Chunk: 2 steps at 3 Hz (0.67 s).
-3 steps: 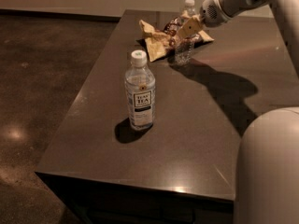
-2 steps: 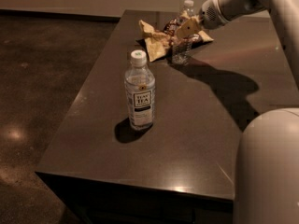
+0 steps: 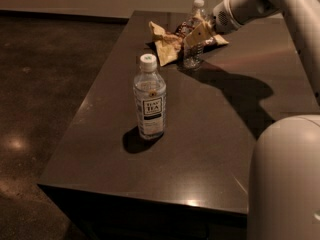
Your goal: Move water bottle near brown chip bag
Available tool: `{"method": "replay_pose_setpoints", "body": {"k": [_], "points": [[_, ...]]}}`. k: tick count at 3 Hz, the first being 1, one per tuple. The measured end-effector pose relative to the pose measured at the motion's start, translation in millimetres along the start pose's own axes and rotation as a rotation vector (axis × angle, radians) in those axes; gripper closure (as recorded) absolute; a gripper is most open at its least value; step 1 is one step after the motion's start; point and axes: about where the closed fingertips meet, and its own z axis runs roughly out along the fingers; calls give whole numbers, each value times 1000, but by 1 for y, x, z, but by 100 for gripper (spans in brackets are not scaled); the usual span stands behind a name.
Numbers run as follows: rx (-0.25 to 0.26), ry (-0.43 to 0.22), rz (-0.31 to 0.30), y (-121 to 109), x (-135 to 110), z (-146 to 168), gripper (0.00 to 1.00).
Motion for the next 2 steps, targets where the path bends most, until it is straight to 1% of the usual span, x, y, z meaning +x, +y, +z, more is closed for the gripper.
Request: {"method": "replay_pose_setpoints", "body": {"k": [1,2], "points": [[-4,3,0,1,1,4,0],[-5,3,0,1,1,4,0]]}}
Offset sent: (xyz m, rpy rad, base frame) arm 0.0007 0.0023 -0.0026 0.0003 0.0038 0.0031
